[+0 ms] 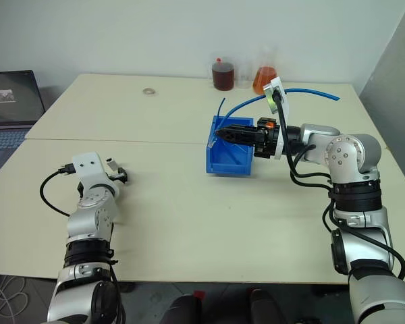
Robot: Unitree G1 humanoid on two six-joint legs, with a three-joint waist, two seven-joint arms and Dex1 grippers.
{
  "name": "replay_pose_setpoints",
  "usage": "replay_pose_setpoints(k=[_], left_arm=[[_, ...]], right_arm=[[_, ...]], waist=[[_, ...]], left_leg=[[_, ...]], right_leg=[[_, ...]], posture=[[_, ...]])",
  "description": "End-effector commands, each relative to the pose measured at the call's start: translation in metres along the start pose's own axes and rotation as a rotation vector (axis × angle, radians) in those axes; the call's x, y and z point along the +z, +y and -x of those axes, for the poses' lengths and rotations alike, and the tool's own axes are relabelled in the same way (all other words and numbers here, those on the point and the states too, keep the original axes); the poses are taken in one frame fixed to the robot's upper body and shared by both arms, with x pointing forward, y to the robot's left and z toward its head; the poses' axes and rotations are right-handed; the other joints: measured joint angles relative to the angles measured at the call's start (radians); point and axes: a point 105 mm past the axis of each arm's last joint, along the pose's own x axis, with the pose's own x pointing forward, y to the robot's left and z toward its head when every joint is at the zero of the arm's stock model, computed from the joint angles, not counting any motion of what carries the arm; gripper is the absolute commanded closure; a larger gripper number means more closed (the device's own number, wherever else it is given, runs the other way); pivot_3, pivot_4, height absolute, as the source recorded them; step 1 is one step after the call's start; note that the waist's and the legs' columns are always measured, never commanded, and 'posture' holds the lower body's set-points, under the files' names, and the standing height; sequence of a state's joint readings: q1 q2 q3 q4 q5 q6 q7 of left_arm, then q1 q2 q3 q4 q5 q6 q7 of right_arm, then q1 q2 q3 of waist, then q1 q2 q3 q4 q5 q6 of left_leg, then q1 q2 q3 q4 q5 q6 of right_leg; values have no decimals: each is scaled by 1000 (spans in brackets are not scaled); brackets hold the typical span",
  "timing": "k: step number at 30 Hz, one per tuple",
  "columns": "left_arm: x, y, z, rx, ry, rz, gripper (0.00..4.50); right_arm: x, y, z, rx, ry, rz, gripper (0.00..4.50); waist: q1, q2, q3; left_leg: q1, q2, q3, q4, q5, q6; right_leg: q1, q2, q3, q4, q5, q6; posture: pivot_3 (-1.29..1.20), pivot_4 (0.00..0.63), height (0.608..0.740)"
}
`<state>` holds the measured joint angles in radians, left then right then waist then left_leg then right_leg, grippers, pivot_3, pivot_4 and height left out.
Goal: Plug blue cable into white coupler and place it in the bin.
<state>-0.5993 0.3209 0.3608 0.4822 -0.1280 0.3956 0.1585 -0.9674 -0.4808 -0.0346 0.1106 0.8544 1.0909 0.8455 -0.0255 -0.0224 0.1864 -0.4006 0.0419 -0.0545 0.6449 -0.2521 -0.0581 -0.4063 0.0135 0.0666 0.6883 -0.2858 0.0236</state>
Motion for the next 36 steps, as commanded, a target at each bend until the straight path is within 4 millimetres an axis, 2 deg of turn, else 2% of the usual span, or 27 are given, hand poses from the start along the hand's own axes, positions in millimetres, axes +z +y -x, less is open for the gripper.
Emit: replay_pose_setpoints(k=[1, 13, 16, 21, 26, 31, 32, 36], left_arm=[[-9, -11, -7, -63, 42, 50, 14], [-18, -22, -10, -109, 85, 144, 14], [-18, -25, -9, -116, 86, 170, 502], [-20, -25, -9, -113, 93, 171, 1642], [-20, -23, -9, -111, 93, 161, 2507], [-21, -19, -9, -102, 88, 144, 3587], [-20, -19, -9, -104, 88, 144, 3730], [-20, -19, -9, -100, 88, 140, 3729]], right_arm=[[13, 11, 4, 11, -26, 69, 4376], [10, 10, 4, -7, -17, 76, 4376], [10, 10, 4, -6, -18, 76, 4376], [11, 9, 4, -8, -25, 76, 4376], [9, 7, 5, -23, -25, 72, 4376], [7, 5, 5, -34, -21, 78, 4376], [6, 5, 5, -35, -19, 80, 4376], [7, 3, 5, -44, -26, 82, 4376]], waist=[[1, 0, 0], [1, 2, -1], [1, 3, -2], [1, 3, -2], [1, 3, -2], [1, 3, -2], [1, 3, -2], [1, 3, -2]], left_leg=[[0, 0, 0, 0, 0, 0], [0, -1, -1, 0, 0, 0], [0, -2, -1, 0, 0, 0], [0, -2, -1, 0, 0, 0], [0, -3, -1, 0, 0, 0], [0, -3, -2, 0, 0, 0], [0, -3, -2, 0, 0, 0], [0, -3, -2, 0, 0, 0]], right_leg=[[0, 0, 0, 0, 0, 0], [0, -1, 0, 1, 0, 0], [0, -2, 0, 2, 0, 0], [0, -2, -1, 2, 0, 0], [0, -2, -1, 2, 0, 0], [0, -2, -1, 2, 0, 0], [0, -2, -1, 2, 0, 0], [1, -2, -1, 2, 0, 0]], posture=[[0, 150, 740], [0, 150, 740], [0, 150, 740], [0, 150, 740], [0, 150, 740], [0, 150, 740], [0, 150, 740], [0, 150, 740]])
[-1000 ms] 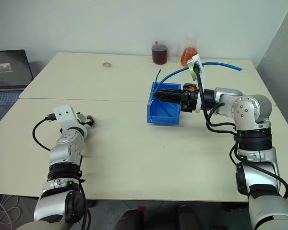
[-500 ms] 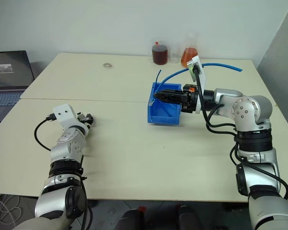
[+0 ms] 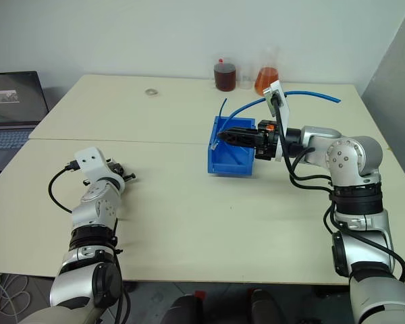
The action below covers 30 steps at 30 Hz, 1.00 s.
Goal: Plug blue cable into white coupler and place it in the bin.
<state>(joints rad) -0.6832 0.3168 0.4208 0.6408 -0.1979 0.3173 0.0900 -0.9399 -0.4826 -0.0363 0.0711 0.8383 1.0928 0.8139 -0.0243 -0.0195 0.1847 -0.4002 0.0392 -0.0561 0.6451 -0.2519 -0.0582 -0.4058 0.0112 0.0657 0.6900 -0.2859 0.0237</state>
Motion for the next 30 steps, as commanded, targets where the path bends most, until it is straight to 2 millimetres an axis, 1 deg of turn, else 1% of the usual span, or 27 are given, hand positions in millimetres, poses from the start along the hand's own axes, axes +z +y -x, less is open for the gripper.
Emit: replay_pose_setpoints(k=[1, 2, 3, 4, 5, 7, 9, 10, 12, 14, 16, 17, 18, 21, 23, 24, 25, 26, 28, 30], left_arm=[[-21, -6, 1, -29, 73, -7, 3729], [-20, -7, 2, -37, 69, -27, 3729], [-16, -12, 3, -71, 49, -83, 3729], [-12, -19, 5, -119, 27, -142, 3729], [-9, -33, 10, -215, 6, -211, 3729], [-7, -56, 26, -419, -15, -372, 3729], [-9, -63, 44, -564, -12, -540, 3729], [-9, -66, 53, -635, 5, -564, 3729], [-11, -77, 77, -810, 14, -605, 3729], [-15, -95, 111, -1044, 4, -638, 3729], [-20, -108, 144, -1262, 15, -617, 3729], [-23, -112, 156, -1340, 20, -618, 3729], [-28, -116, 163, -1397, 23, -646, 3729], [-40, -126, 172, -1502, 13, -708, 3729], [-50, -137, 179, -1597, 8, -706, 3729], [-54, -141, 180, -1628, 4, -714, 3729], [-60, -144, 179, -1655, 2, -737, 3729], [-66, -144, 177, -1673, 0, -773, 3729], [-73, -143, 174, -1698, 5, -813, 3729], [-77, -142, 173, -1720, 18, -825, 3729]], right_arm=[[13, 5, 3, -3, -43, 65, 4376], [14, 4, 3, -5, -45, 65, 4376], [14, 5, 3, -6, -46, 66, 4376], [14, 4, 3, -7, -46, 69, 4376], [13, 4, 3, -13, -40, 76, 4376], [11, 3, 5, -27, -32, 87, 4376], [8, 1, 7, -39, -26, 95, 4376], [6, 1, 8, -43, -24, 101, 4376], [5, 2, 10, -48, -22, 114, 4376], [4, 3, 11, -53, -14, 137, 4376], [0, 3, 11, -66, 13, 174, 4376], [-3, 2, 11, -75, 29, 192, 4376], [-7, 2, 12, -79, 45, 212, 4376], [-16, 2, 11, -76, 67, 240, 4376], [-27, 2, 8, -82, 90, 288, 4376], [-32, 2, 7, -86, 105, 319, 4376], [-42, 2, 8, -92, 140, 378, 4376], [-52, 3, 10, -86, 172, 423, 4376], [-66, 6, 12, -68, 212, 480, 4376], [-74, 9, 11, -49, 229, 512, 4376]], waist=[[0, 0, 0], [0, 0, 0], [0, 0, 0], [0, 0, 0], [0, 0, 0], [0, 0, 0], [0, 0, 0], [-1, 0, 0], [-6, 0, 0], [-8, 0, 0], [-8, 0, 1], [-8, 0, 1], [-8, 0, 1], [-8, 0, 1], [-8, 0, 1], [-8, 0, 1], [-8, 0, 1], [-8, 0, 1], [-7, 0, 1], [-9, 0, 1]], left_leg=[[0, 0, 0, 0, 0, 0], [0, 0, 0, 0, 0, 0], [0, 0, 0, 0, 0, 0], [0, 0, 0, 0, 0, 0], [0, 0, 0, 0, 0, 0], [0, 0, 0, 0, 0, 0], [-1, -1, 0, -1, 0, -1], [-1, -1, 0, -1, 0, -1], [-1, -1, 0, -1, 0, -1], [-1, 0, 1, -1, 0, -1], [-1, 1, 1, -2, 0, 0], [-1, 2, 1, -2, 0, 0], [-1, 2, 1, -2, 0, 0], [-1, 3, 2, -2, 0, 0], [-1, 3, 2, -1, 0, 0], [-1, 3, 2, -1, 0, 0], [-1, 3, 2, -1, 0, 0], [-1, 3, 2, -1, 0, 0], [-1, 3, 2, -1, 0, 0], [-1, 3, 2, -1, 0, 0]], right_leg=[[0, 0, 0, 0, 0, 0], [0, 0, 0, 0, 0, 0], [0, 0, 0, 0, 0, 0], [0, 0, 0, 0, 0, 0], [0, 0, 0, 0, 0, 0], [0, 0, 0, 0, 0, 0], [0, -1, 0, -1, 0, 0], [0, -1, 0, -2, 0, 0], [-1, -1, 0, -2, 0, 0], [-1, 0, 0, -2, 0, 0], [-1, 0, 0, -3, 0, 0], [-1, 1, 1, -3, 0, 0], [-1, 1, 1, -3, 0, 0], [-1, 2, 1, -4, 0, 0], [-1, 3, 1, -4, 0, 0], [-1, 4, 1, -4, 0, 0], [-1, 4, 2, -4, 0, 0], [-1, 4, 2, -4, 0, 0], [-1, 4, 1, -5, 0, 0], [-1, 4, 2, -7, 0, 0]], posture=[[0, 150, 740], [0, 150, 740], [0, 150, 740], [0, 150, 740], [0, 150, 740], [0, 150, 740], [0, 150, 740], [0, 150, 740], [0, 150, 740], [0, 150, 740], [0, 150, 740], [0, 150, 740], [0, 150, 740], [0, 150, 740], [0, 150, 740], [0, 150, 740], [0, 150, 740], [0, 150, 740], [0, 150, 740], [0, 150, 740]])
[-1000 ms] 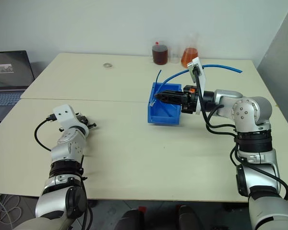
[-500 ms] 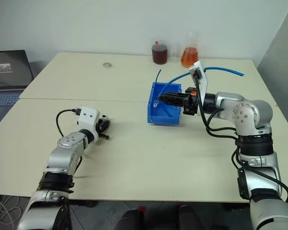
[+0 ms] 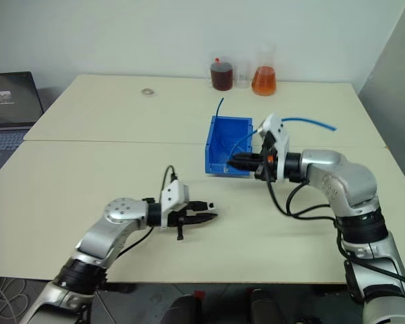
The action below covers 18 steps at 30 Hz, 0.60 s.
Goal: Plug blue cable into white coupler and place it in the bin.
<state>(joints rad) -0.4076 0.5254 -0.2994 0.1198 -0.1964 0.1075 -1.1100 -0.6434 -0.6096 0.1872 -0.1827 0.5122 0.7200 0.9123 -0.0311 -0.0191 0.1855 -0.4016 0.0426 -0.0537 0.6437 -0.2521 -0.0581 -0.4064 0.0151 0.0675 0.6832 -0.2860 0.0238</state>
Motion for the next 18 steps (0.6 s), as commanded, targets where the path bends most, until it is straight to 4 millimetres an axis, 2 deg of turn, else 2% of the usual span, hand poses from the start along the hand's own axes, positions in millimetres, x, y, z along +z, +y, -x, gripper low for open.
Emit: replay_pose_setpoints(k=[1, 8, 18], left_arm=[[-2, 1, 1, -53, 10, -59, 3729], [-15, 2, 2, -112, 44, -56, 3729], [-13, 9, -2, -100, 31, -41, 3729]], right_arm=[[4, 14, 0, 36, -8, 151, 4376], [-1, 33, -12, 118, -4, 215, 4376], [-9, 42, -22, 179, 23, 184, 4376]], waist=[[-4, 0, 0], [-3, 0, 0], [0, 0, 0]], left_leg=[[0, 0, 0, 0, 0, 0], [1, 1, 0, 0, 0, 0], [1, 1, 0, 1, 0, 0]], right_leg=[[0, 0, 0, 0, 0, 0], [0, 1, 0, 1, 0, 0], [1, 1, 0, 1, 0, 0]], posture=[[0, 150, 740], [0, 150, 740], [0, 150, 740]])
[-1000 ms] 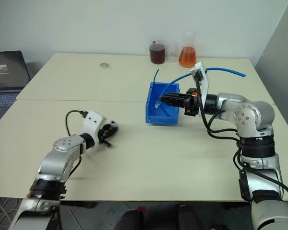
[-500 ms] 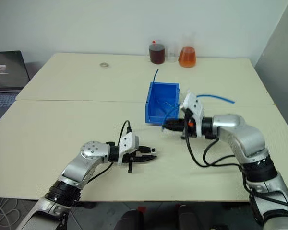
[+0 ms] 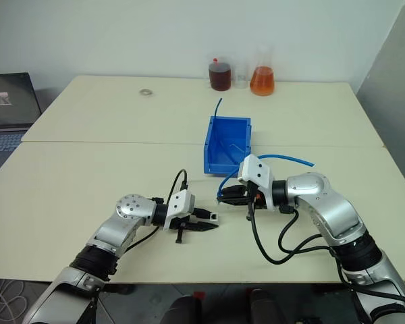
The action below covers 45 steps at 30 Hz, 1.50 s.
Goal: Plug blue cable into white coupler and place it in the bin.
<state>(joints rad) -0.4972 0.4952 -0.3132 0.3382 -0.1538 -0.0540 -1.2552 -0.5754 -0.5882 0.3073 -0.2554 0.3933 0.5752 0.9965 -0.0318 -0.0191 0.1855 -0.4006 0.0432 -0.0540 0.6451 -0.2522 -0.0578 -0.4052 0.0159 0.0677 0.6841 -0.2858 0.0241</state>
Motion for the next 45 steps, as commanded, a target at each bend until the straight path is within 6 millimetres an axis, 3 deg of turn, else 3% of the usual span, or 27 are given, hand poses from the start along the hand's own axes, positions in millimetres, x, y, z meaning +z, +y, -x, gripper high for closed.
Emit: replay_pose_setpoints(k=[1, 15, 38, 45], left_arm=[[-1, 6, 1, 24, 9, 17, 3729], [3, 12, 3, 36, -5, 35, 3729], [5, 17, 9, 64, -11, 52, 3729], [5, 19, 10, 76, -9, 49, 3729]], right_arm=[[7, 4, -5, 35, -11, 25, 4376], [-5, -2, -18, 35, 1, 11, 4376], [-22, -11, -22, 43, 67, 51, 4376], [-38, -1, -28, 90, 128, 118, 4376]], waist=[[1, 0, 0], [0, 0, 0], [-1, 0, 0], [-1, 0, 0]], left_leg=[[0, 0, 0, 0, 0, 0], [1, 0, 0, 1, 0, 0], [2, 0, 0, 1, 0, 0], [2, 0, 0, 2, 0, 0]], right_leg=[[0, 0, 0, 0, 0, 0], [0, 0, 0, 3, 0, 0], [0, 0, 0, 5, 0, 0], [0, 0, 0, 6, 0, 0]], posture=[[0, 150, 740], [0, 150, 740], [0, 150, 740], [0, 150, 740]])
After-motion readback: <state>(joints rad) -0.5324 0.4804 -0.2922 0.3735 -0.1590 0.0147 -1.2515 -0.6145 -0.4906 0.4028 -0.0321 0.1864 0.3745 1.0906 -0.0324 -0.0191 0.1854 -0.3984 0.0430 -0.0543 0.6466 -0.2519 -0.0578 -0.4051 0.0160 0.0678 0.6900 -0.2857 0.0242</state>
